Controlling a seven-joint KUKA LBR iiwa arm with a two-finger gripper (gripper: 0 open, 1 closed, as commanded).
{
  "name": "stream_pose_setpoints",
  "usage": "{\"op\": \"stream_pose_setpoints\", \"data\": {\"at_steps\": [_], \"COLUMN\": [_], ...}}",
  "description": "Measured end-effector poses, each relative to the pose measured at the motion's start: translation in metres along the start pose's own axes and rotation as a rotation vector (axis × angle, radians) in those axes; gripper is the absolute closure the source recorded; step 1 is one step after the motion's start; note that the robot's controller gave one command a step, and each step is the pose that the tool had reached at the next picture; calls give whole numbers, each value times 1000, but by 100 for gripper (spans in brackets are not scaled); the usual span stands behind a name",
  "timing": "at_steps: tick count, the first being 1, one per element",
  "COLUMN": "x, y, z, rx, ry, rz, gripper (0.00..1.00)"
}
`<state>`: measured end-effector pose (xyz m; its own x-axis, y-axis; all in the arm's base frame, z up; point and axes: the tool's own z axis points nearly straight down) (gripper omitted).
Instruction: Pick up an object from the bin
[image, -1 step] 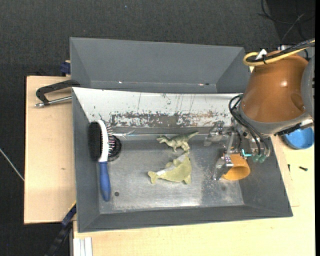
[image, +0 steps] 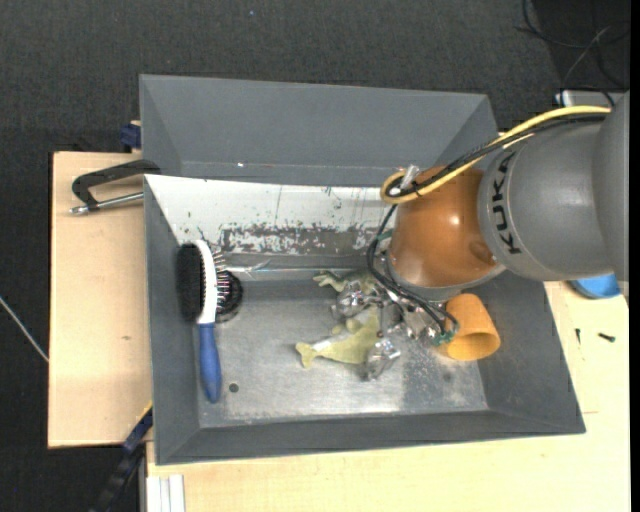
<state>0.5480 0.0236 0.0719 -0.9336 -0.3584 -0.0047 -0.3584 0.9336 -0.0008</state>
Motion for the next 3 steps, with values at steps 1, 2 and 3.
{"op": "stream_pose_setpoints", "data": {"at_steps": [1, 2, 3], "x": [-6, 2, 3], "y": [-6, -10, -5], "z": [-31, -56, 0], "rx": [1, 1, 0], "ry": [-5, -4, -2], "rz": [3, 17, -105], "gripper": [0, 0, 0]}}
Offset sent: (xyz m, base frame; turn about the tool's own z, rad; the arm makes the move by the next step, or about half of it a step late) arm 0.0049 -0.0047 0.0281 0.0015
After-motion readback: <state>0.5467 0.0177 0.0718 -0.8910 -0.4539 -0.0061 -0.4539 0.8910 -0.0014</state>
